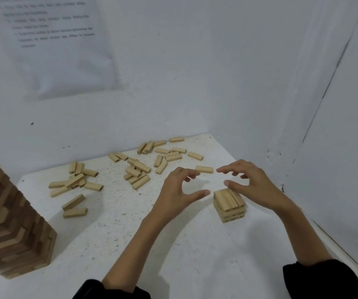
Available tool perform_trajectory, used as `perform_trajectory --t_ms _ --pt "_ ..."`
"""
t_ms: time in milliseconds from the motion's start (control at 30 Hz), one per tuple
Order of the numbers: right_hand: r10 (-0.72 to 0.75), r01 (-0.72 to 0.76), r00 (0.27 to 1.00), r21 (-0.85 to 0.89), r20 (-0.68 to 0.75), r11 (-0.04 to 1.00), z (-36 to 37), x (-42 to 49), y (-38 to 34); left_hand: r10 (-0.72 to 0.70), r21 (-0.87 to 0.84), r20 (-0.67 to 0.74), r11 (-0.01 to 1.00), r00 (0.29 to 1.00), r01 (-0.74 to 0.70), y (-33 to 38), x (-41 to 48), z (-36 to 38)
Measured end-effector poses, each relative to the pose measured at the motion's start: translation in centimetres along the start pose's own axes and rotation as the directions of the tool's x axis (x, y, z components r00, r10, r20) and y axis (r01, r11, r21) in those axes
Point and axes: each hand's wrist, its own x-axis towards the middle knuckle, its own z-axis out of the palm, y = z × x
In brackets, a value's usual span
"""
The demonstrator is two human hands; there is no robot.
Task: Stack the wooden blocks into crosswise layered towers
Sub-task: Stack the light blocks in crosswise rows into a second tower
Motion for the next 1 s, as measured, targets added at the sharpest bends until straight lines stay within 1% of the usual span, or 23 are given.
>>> perform_trajectory --t_ms 133,267,367,467,533,633,733,800,867,933,1000 --pt "-0.001 0.000 0.996 -0.003 -0.094 1.000 3.8 1.6 -3.0 -0.010 0.050 -0.080 0.999 0.997 0.014 -2.3 -0.1 -2.5" --pt "0.025 -0.027 0.991 -0.013 -0.133 1.000 9.1 3.4 -5.4 -0.031 0.078 -0.178 0.996 0.983 0.046 -5.0 -0.7 -4.7" --pt "0.064 -0.068 0.992 -0.026 -0.112 0.997 13.5 4.7 -5.9 -0.077 0.120 -0.276 0.986 0.958 0.114 -7.7 -1.3 -6.0" --pt "0.108 -0.113 0.987 -0.037 -0.123 0.993 17.1 5.6 -5.6 -0.160 0.143 -0.366 0.964 0.917 0.225 -10.4 -2.1 -6.7" --pt "0.114 -0.126 0.984 -0.086 -0.135 0.988 18.5 6.1 -5.0 -0.196 0.170 -0.408 0.943 0.892 0.285 -11.8 -2.4 -7.1" --pt "0.130 -0.163 0.976 -0.190 -0.173 0.968 19.2 7.1 -4.1 -0.218 0.164 -0.431 0.935 0.876 0.314 -13.0 -2.2 -7.5" --pt "0.168 -0.226 0.953 -0.224 -0.254 0.948 19.4 9.1 -3.5 -0.207 0.160 -0.411 0.942 0.888 0.294 -13.5 -1.6 -7.6" --pt "0.212 -0.276 0.947 -0.272 -0.242 0.922 19.5 10.5 -3.0 -0.166 0.178 -0.419 0.949 0.893 0.260 -13.7 -1.3 -7.6" --pt "0.228 -0.287 0.951 -0.321 -0.208 0.903 19.4 11.4 -2.3 -0.145 0.187 -0.435 0.951 0.889 0.247 -13.9 -1.0 -7.6" --pt "0.196 -0.253 0.958 -0.298 -0.209 0.920 19.3 11.7 -2.0 -0.153 0.181 -0.439 0.950 0.885 0.254 -14.2 -0.6 -7.6" --pt "0.170 -0.228 0.955 -0.234 -0.243 0.945 19.2 11.6 -2.0 -0.153 0.199 -0.432 0.945 0.889 0.259 -14.5 0.0 -7.6"
